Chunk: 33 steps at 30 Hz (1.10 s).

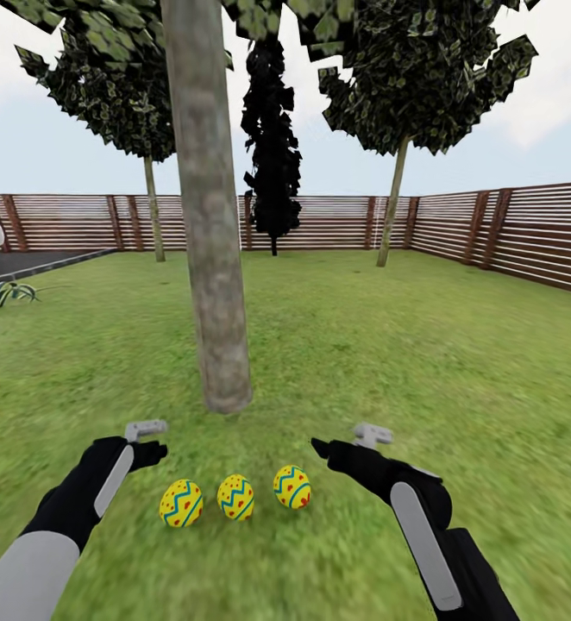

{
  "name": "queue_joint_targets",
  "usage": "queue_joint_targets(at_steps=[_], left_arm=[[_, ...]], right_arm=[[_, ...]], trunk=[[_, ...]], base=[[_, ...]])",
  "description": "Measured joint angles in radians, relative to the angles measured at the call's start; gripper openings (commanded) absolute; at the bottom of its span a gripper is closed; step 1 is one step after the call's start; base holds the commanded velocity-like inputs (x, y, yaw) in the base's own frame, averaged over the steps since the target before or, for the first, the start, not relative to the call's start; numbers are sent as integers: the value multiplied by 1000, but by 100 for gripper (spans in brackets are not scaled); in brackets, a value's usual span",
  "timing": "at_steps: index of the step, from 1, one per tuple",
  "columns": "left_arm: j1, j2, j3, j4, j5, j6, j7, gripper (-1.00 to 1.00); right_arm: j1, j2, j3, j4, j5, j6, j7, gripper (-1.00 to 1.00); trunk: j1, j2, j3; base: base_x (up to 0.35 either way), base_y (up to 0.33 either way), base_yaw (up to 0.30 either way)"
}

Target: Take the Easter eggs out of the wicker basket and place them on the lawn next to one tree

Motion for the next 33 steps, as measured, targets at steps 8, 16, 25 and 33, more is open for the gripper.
queue_joint_targets(at_steps=[8, 16, 25, 33], left_arm=[[37, -1, -1, 2, -4, -93, 0, 100], [83, -2, -2, 2, -4, -169, 0, 100], [98, -44, -2, 12, -8, -229, 3, 100], [108, -51, -1, 25, -4, -257, 1, 100]], right_arm=[[47, -23, -12, -2, -2, -57, 2, 100], [94, -27, -86, -11, -9, -71, 0, 100], [118, -28, -92, -12, -10, -72, 0, 100], [139, -29, -95, -12, -8, -74, 0, 100]], trunk=[[-4, 2, 31], [-7, 4, 62], [-24, 32, 94], [-55, 88, 119]], base=[[0, 0, 0], [0, 0, 0], [0, 0, 0], [0, 0, 0]])
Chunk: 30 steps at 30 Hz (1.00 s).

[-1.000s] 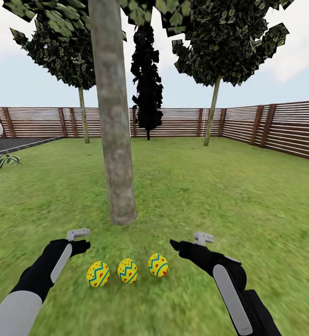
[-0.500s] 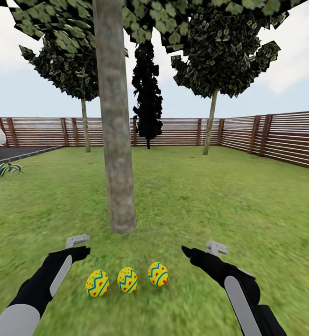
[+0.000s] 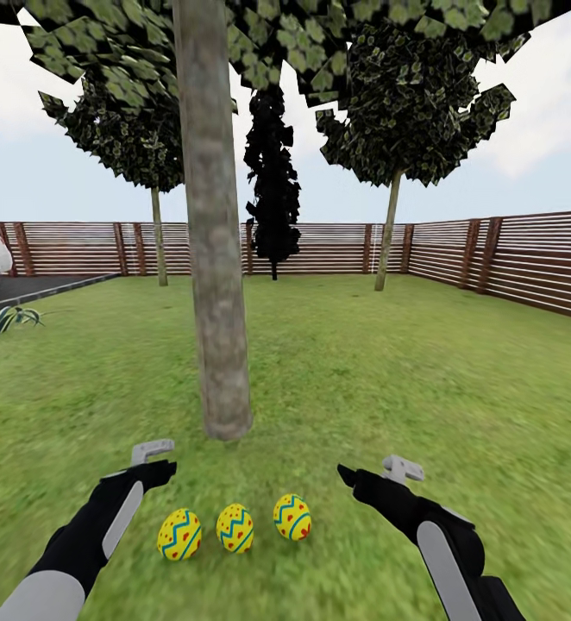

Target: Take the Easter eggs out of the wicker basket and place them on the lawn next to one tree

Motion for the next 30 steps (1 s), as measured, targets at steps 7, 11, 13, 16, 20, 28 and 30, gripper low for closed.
queue_joint_targets(at_steps=[7, 11, 13, 16, 20, 28, 30], left_arm=[[1, -1, 0, 2, -2, -9, -1, 100], [1, -1, 0, 2, -2, -10, -1, 100], [1, 0, 2, 18, -2, -28, -2, 100], [1, 1, 4, 66, -1, -67, -2, 100], [1, 1, 2, 103, -3, -94, 3, 100], [1, 0, 3, 128, -4, -137, 7, 100], [1, 1, 5, 135, -4, -166, 7, 100]], right_arm=[[3, 0, 0, 1, 5, 1, 0, 100], [3, 0, 0, 1, 6, 1, 1, 100], [3, 0, -1, 1, 6, 1, 1, 100], [3, 0, -1, 1, 6, 2, 1, 100], [3, -1, -2, 2, 7, 3, 1, 100], [3, -7, -3, 5, 6, 8, 0, 100], [3, -7, -2, 6, 7, 8, 0, 100]], trunk=[[-27, 49, 22], [-42, 77, 34], [-50, 91, 41], [-61, 112, 50], [-77, 140, 63], [-107, 196, 88], [-115, 210, 94]], base=[[0, 0, 0], [0, 0, 0], [0, 0, 0], [0, 0, 0], [0, 0, 0], [0, 0, 0], [0, 0, 0]])
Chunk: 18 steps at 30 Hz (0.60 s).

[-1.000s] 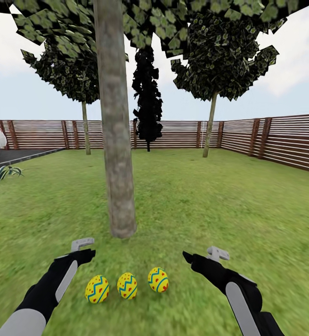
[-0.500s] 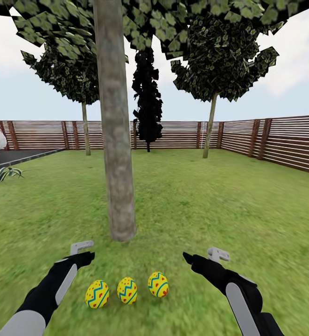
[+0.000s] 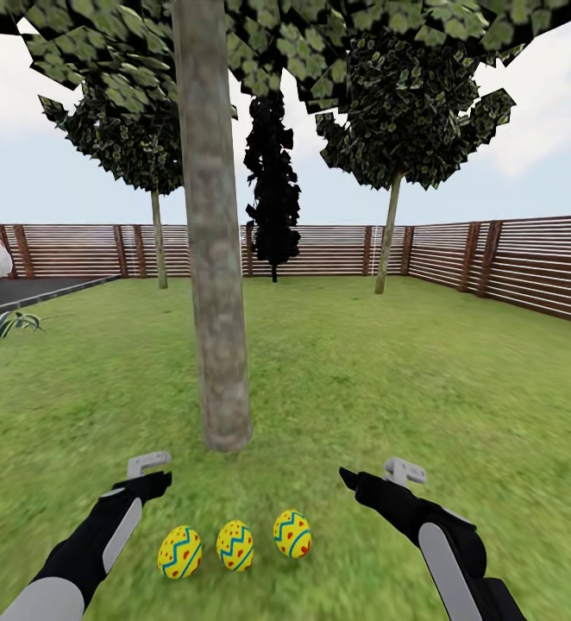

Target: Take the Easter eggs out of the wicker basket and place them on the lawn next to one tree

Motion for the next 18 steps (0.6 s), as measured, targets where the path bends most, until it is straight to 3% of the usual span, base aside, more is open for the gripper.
queue_joint_targets(at_steps=[18], left_arm=[[0, -2, 4, 57, 10, -32, 0, 100]], right_arm=[[0, 0, 1, 6, -1, -3, 1, 100]], trunk=[[-69, 126, 56]], base=[[0, 0, 0]])
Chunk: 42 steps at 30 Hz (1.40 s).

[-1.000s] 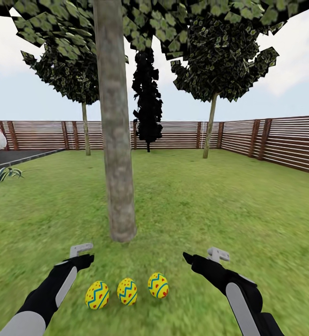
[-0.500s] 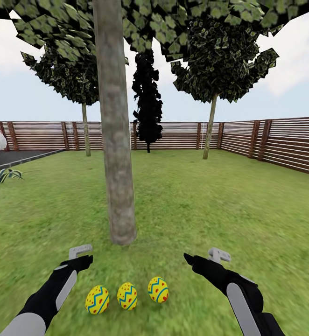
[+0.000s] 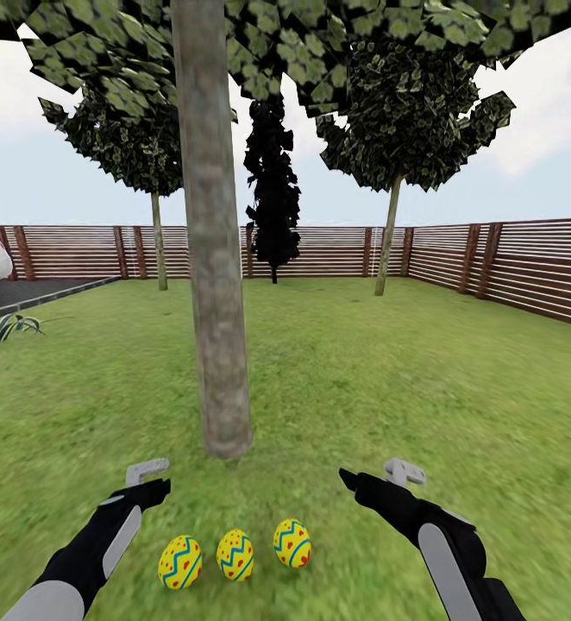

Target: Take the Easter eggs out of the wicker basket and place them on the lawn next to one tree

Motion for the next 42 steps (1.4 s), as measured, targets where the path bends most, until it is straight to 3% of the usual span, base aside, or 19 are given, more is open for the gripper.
queue_joint_targets(at_steps=[42], left_arm=[[0, -2, -4, 5, -4, -8, 6, 100]], right_arm=[[0, 1, 0, 7, 1, -6, 3, 100]], trunk=[[-161, 294, 132]], base=[[0, 0, 0]])
